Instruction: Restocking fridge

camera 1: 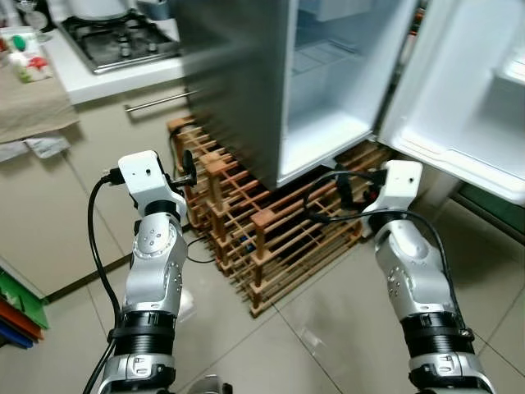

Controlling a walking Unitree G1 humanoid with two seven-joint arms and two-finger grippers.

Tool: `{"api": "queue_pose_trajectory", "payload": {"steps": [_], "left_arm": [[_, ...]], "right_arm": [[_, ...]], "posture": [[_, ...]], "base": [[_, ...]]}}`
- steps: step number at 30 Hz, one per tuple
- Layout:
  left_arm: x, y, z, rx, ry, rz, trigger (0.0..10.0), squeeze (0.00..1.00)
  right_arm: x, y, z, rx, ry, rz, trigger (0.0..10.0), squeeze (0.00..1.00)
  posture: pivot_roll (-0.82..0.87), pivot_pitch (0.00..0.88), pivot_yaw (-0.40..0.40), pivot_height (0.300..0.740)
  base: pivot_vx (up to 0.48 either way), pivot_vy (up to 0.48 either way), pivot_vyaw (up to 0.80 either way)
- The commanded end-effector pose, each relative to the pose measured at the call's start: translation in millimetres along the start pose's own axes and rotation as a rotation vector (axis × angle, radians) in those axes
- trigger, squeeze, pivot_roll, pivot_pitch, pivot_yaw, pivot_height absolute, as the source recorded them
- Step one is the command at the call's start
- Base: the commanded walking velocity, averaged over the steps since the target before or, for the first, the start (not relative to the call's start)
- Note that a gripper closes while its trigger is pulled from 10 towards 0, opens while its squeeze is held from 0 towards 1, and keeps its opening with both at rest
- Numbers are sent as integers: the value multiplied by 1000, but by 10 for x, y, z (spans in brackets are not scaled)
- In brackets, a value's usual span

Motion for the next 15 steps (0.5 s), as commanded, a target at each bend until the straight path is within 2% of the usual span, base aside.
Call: {"api": "queue_pose_trajectory", "payload": {"steps": [1,5,6,7,8,10,13,15], "left_arm": [[21,-18,-31,2,3,7,10000,0],[-58,-99,-36,-34,45,-33,10000,0],[-65,-102,-32,-49,42,-59,10000,0],[-65,-102,-32,-49,42,-59,10000,0],[-44,-43,-21,-48,14,-126,10000,0],[-48,61,-6,-28,3,-171,10000,0],[-29,224,60,10,-26,-205,10000,0],[-30,230,71,10,-27,-201,10000,0]], "right_arm": [[22,84,-38,28,-3,2,10000,192],[25,74,-36,30,-9,3,10000,188],[76,86,-15,44,-49,-47,10000,192],[76,86,-15,44,-49,-47,10000,192],[94,94,10,51,-65,-64,10000,192],[71,103,30,54,-62,-62,10000,196],[42,134,57,70,-59,-75,10000,196],[38,140,59,75,-60,-83,10000,196]], "posture": [[-88,0,-20,740],[-85,0,-15,740],[-84,0,-10,740],[-84,0,-10,740],[-86,0,-5,740],[-86,0,-5,740],[-73,0,-7,740],[-69,0,-10,740]], "base": [[0,480,544],[0,0,538],[0,0,544],[0,0,544],[0,0,544],[0,0,544],[0,0,544],[0,0,547]]}}
Point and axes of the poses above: a point about 5 cm out from each wrist's last joint towards the gripper, its own z axis pointing back from the gripper into the wrist, its own x axis along the axis of the wrist's last joint, y = z × x, the point moved 3 cm from there along -z, pointing out of the wrist towards the gripper
